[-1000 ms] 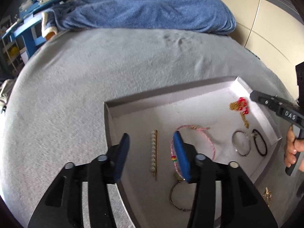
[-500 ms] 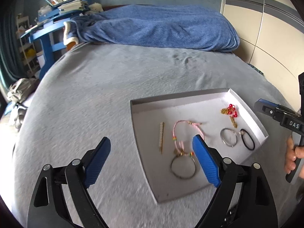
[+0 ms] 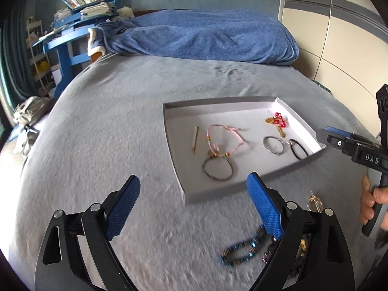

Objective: Organize jewelry
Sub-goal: 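Open both grippers and withdraw them from the tray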

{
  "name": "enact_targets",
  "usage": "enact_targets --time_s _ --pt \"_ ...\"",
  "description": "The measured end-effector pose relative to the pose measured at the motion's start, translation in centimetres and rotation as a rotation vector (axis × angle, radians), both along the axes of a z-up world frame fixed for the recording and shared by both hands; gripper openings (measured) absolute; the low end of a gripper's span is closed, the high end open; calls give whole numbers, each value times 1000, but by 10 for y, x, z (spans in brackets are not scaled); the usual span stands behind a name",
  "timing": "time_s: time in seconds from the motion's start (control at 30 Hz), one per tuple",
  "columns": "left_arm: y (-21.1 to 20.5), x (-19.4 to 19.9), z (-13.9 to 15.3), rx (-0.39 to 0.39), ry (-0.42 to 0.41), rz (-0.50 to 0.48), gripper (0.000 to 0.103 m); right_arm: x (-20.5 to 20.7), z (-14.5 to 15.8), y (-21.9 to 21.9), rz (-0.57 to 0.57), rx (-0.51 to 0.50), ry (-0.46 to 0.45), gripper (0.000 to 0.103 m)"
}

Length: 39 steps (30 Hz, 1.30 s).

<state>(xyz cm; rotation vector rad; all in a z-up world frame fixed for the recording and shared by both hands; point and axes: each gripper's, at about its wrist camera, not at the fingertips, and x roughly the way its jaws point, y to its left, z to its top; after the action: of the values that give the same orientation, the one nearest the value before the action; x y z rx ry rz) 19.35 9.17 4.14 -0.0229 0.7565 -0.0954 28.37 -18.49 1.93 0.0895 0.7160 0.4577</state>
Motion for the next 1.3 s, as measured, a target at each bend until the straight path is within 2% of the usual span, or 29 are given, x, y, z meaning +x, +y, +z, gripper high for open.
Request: enact_targets --time_s 0.1,0.27,0.57,0.93,1.3 --pt "-3 -12 -1 -6 4 -1 90 -15 -3 -2 -6 1 3 75" --pt "-4 -33 0 -22 -7 7 90 -37 -10 -6 -22 7 16 77" --pt "-5 -64 -4 -49 -19 31 91 -62 -32 -7 -29 -61 19 81" --pt "-17 -73 -7 -37 -19 1 93 -72 -45 -16 -54 -75 8 81" --pt "-24 -70 -20 -24 18 -17 93 -76 -51 0 13 -129 9 81"
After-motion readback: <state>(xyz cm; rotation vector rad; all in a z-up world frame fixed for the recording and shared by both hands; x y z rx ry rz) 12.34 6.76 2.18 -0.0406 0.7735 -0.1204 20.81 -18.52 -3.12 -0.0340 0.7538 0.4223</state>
